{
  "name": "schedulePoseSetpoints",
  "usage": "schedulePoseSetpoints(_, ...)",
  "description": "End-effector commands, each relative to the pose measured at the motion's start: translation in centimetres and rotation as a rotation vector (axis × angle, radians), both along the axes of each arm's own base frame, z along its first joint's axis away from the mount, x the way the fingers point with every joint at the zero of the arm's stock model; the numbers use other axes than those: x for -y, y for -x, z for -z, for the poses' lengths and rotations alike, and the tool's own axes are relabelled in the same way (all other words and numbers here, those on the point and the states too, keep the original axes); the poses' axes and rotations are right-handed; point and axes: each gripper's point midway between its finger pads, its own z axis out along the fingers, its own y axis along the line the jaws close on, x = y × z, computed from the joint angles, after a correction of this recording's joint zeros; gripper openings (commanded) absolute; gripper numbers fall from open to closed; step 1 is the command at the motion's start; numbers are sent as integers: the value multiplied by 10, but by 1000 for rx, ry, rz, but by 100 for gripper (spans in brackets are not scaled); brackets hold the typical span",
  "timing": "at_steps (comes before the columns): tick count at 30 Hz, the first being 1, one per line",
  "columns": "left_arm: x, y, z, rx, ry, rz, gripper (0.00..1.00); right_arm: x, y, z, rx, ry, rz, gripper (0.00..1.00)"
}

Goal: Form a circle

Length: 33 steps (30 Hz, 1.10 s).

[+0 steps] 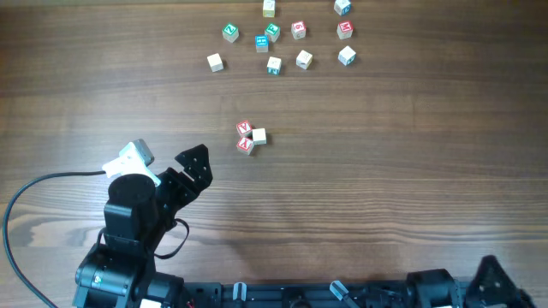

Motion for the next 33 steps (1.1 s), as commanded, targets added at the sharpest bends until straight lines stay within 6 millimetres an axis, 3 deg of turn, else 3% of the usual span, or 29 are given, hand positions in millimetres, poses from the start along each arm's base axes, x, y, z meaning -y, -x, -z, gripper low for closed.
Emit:
schedulePoseSetpoints(1, -1, -1, 0, 5, -23, 5, 100, 0, -19, 26, 16, -194, 136, 100)
schedulePoseSetpoints(3, -1, -1, 0, 5, -23, 5, 100, 6, -48, 8, 197, -262, 204, 100)
schedulePoseSetpoints(5, -1, -1, 0, 5, -23, 5, 100, 4, -84, -24, 439, -253, 163, 100)
schedulePoseSetpoints(7, -1, -1, 0, 5, -23, 5, 100, -9, -122, -48, 608, -218, 62, 100)
schedulePoseSetpoints(10, -1, -1, 0, 5, -23, 5, 100, -31, -153, -60, 778, -196, -80, 100)
schedulePoseSetpoints(13, -1, -1, 0, 5, -23, 5, 100, -40, -175, -43, 910, -210, -141, 100)
schedulePoseSetpoints(15, -1, -1, 0, 5, -23, 5, 100, -44, -187, -14, 938, -273, -159, 100)
schedulePoseSetpoints(19, -1, -1, 0, 5, -23, 5, 100, -42, -207, 57, 741, -478, -72, 100)
schedulePoseSetpoints(22, -1, -1, 0, 5, -23, 5, 100, -40, -210, 93, 596, -463, -31, 100)
schedulePoseSetpoints(30, -1, -1, 0, 5, -23, 5, 100, -45, -214, 105, 532, -411, -61, 100)
schedulePoseSetpoints(33, -1, -1, 0, 5, -23, 5, 100, -49, -214, 106, 528, -471, -63, 100)
